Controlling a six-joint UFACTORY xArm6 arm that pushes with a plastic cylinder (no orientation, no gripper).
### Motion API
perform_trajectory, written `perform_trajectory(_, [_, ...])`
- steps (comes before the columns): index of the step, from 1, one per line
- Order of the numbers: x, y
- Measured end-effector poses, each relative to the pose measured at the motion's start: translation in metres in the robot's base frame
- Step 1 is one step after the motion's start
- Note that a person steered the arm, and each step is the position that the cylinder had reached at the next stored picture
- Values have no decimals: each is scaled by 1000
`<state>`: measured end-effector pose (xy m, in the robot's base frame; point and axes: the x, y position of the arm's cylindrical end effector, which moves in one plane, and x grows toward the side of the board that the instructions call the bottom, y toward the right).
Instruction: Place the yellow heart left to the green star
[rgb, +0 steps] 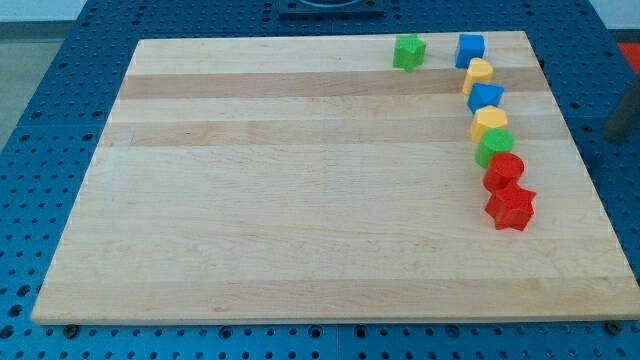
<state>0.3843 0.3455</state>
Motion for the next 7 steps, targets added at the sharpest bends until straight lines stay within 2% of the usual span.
perform_trajectory(2, [-102,-42])
perform_trajectory(3, [-101,-78])
perform_trajectory(5, [-67,-181])
perform_trajectory(7, [-77,-256])
